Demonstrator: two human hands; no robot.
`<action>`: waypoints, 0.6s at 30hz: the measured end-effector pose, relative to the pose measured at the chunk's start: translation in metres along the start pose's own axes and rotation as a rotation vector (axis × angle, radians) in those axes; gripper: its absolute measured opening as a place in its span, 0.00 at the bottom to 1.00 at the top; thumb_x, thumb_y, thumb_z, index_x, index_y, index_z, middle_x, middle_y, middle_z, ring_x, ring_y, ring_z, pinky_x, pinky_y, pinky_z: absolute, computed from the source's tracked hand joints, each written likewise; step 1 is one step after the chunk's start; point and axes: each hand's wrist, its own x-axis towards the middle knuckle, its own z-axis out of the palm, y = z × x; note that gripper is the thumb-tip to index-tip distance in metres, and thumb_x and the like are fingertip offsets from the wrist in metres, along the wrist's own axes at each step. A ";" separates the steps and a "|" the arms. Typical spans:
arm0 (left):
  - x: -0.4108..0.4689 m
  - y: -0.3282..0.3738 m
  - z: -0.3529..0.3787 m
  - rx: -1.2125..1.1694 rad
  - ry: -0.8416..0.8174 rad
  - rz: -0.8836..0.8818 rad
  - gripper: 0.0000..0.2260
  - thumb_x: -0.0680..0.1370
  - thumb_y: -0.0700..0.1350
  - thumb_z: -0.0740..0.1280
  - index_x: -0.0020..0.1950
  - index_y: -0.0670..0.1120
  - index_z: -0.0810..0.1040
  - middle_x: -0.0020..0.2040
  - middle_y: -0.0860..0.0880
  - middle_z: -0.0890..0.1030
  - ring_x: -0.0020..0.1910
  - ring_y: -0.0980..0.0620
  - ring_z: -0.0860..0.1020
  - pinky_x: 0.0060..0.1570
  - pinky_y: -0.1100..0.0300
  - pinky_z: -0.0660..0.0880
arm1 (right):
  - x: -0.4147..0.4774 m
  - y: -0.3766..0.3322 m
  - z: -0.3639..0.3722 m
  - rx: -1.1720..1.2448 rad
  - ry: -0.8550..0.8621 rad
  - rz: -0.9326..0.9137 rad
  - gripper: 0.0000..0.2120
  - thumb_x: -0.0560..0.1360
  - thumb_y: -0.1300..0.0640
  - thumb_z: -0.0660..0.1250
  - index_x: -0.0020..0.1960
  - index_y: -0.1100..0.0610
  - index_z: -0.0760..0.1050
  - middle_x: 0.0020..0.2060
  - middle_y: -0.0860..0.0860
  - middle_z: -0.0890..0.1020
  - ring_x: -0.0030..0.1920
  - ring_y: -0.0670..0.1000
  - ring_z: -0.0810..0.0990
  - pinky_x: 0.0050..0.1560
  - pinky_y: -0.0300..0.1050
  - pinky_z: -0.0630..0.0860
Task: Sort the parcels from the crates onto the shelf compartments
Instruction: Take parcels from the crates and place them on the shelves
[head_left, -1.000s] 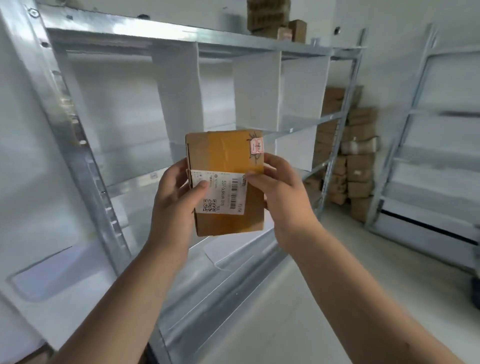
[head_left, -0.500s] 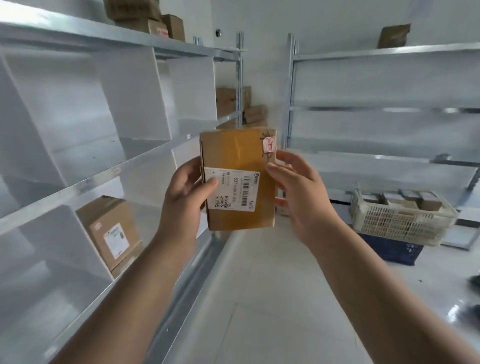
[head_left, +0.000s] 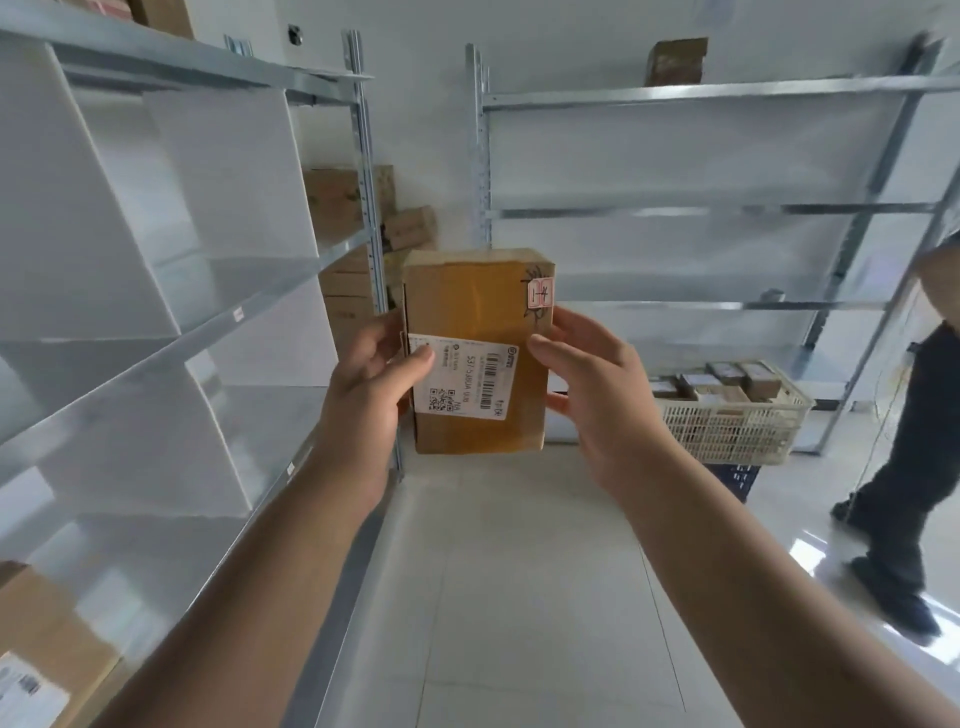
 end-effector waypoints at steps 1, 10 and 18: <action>0.013 -0.006 0.003 -0.002 -0.010 -0.009 0.14 0.82 0.41 0.67 0.68 0.51 0.79 0.57 0.50 0.87 0.56 0.53 0.85 0.51 0.57 0.79 | 0.011 0.004 -0.002 -0.006 0.009 -0.001 0.17 0.84 0.63 0.66 0.69 0.50 0.80 0.54 0.46 0.89 0.49 0.42 0.88 0.37 0.34 0.81; 0.145 -0.076 0.039 0.002 -0.065 -0.046 0.15 0.82 0.41 0.66 0.68 0.52 0.81 0.59 0.49 0.87 0.60 0.51 0.84 0.57 0.50 0.75 | 0.145 0.048 -0.034 0.005 0.058 0.047 0.18 0.84 0.62 0.67 0.71 0.48 0.78 0.54 0.48 0.89 0.48 0.43 0.88 0.33 0.34 0.80; 0.281 -0.138 0.113 0.031 -0.036 -0.068 0.14 0.83 0.38 0.64 0.65 0.51 0.81 0.58 0.50 0.87 0.56 0.54 0.85 0.51 0.56 0.76 | 0.310 0.081 -0.089 0.038 0.052 0.123 0.15 0.85 0.57 0.66 0.69 0.45 0.80 0.54 0.46 0.89 0.59 0.50 0.86 0.67 0.64 0.77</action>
